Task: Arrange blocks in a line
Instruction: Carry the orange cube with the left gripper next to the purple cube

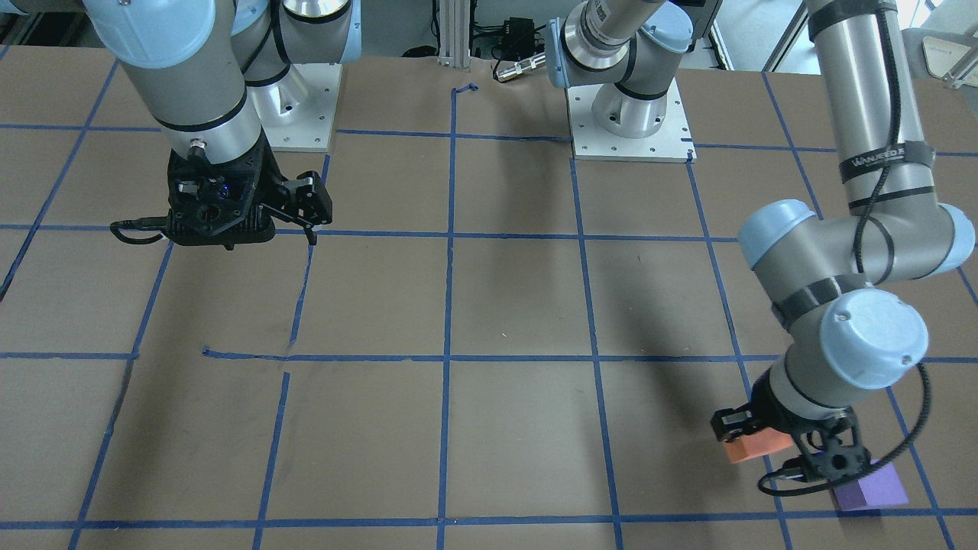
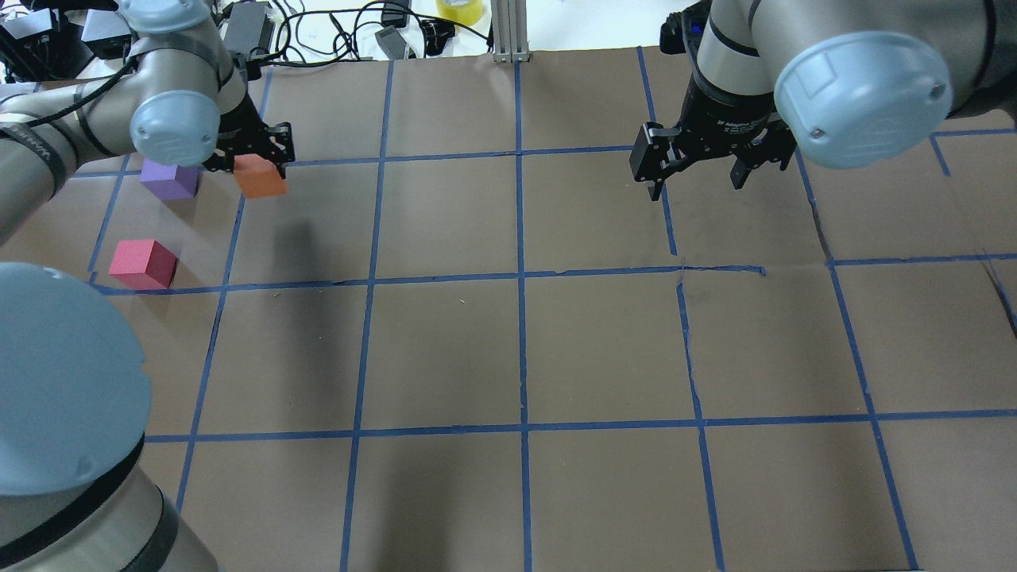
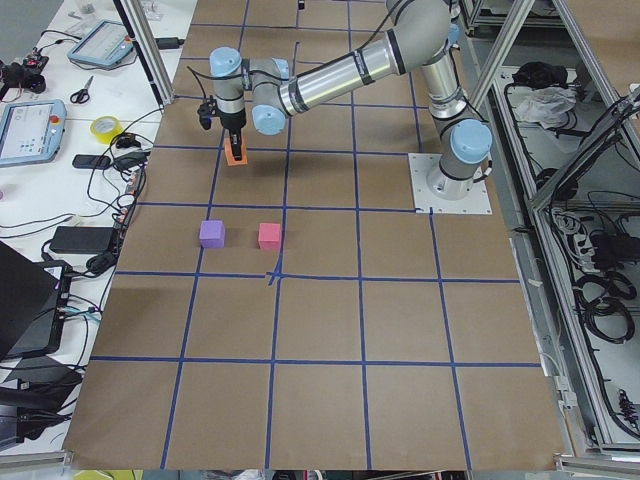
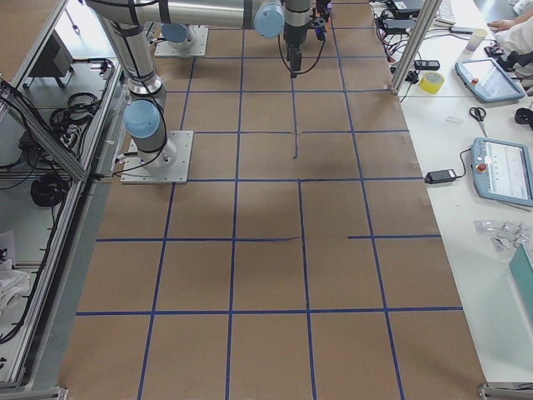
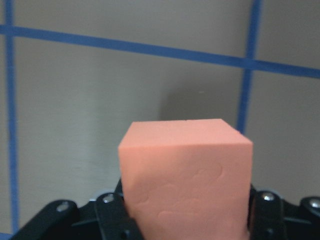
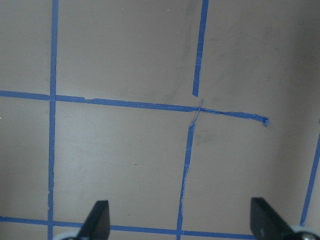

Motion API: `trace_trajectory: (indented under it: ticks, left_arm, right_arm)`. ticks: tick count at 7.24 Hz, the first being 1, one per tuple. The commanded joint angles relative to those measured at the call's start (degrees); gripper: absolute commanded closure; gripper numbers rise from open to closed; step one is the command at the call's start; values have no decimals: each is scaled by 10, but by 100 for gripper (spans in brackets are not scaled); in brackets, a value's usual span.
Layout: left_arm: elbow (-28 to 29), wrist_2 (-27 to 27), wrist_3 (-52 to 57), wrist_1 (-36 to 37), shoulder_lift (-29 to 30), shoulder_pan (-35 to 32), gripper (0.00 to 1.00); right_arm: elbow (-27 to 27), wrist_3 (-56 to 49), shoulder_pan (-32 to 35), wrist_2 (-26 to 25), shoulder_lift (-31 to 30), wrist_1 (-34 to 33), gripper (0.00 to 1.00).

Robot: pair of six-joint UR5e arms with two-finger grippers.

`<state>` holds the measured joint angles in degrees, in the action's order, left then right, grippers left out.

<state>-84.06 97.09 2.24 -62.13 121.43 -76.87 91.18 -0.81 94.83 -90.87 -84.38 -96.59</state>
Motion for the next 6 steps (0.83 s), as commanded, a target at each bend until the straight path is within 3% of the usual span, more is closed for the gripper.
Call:
trace_trajectory:
  ticks: [1,2,6]
  left_arm:
    - [9,8,109,-10,14,104,100]
    - [21,8,173,-5,19,117,100]
    - [41,-16,189,4,45,132,100]
  right_arm:
    - [0,-1,0,0,0,0,0]
    - [0,0,0,-1,0,-1,0]
    - [0,-1,0,-1,0,-1,0]
